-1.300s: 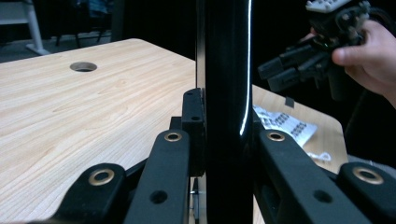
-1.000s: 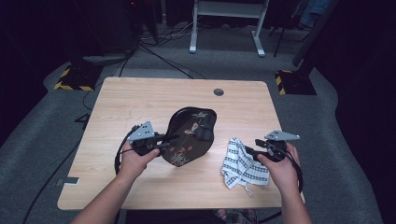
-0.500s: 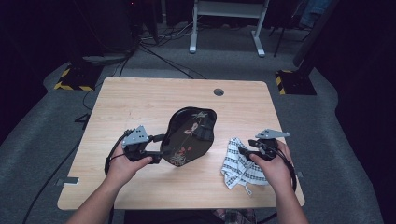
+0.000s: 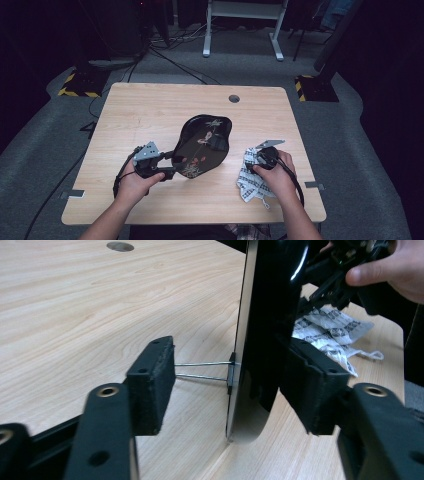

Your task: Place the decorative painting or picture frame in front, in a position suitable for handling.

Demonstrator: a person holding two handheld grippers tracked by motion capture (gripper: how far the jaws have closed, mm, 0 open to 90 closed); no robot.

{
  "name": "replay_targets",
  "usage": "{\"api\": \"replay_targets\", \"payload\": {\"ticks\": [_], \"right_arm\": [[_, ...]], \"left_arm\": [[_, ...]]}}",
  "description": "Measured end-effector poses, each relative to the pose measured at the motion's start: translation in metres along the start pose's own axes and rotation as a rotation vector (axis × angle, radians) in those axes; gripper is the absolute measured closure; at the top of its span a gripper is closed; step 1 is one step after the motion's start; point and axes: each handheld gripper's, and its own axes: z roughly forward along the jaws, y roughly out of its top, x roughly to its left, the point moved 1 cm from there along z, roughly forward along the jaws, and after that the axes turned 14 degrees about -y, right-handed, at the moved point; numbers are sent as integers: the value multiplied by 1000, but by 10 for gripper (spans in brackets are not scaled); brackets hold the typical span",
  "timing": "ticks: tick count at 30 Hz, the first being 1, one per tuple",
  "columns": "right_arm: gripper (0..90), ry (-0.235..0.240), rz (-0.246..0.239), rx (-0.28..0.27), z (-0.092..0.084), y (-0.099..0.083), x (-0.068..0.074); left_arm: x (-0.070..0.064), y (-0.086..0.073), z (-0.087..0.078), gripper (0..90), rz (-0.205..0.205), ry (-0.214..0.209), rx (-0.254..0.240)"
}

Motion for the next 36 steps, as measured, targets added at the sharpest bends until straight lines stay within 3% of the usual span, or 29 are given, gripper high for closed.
{"api": "replay_targets", "payload": {"ticks": [4,9,11,16,20,22,25,28,36], "right_arm": [[353,-10,-5,7,4,-1,2],[328,-20,-17,2,7,-2,4],[325,-22,-21,0,7,-2,5],[330,-26,-34,9,7,-1,6],[366,-26,-37,24,7,1,6],[470,-25,-48,31,6,3,8],[540,-23,-51,35,6,5,9],[739,-45,-56,30,6,7,9],[816,-40,-47,-11,4,6,3]], "left_arm": [[-2,0,4,469,-1,12,-1],[-3,4,7,596,-20,4,-27],[-3,6,8,613,10,13,-8],[-5,6,9,743,24,1,22],[-6,6,9,771,43,-5,33],[-7,6,11,795,55,-17,32],[-8,6,12,802,55,-13,28],[-5,6,11,803,58,-26,29],[3,9,7,803,70,-32,37]]}}
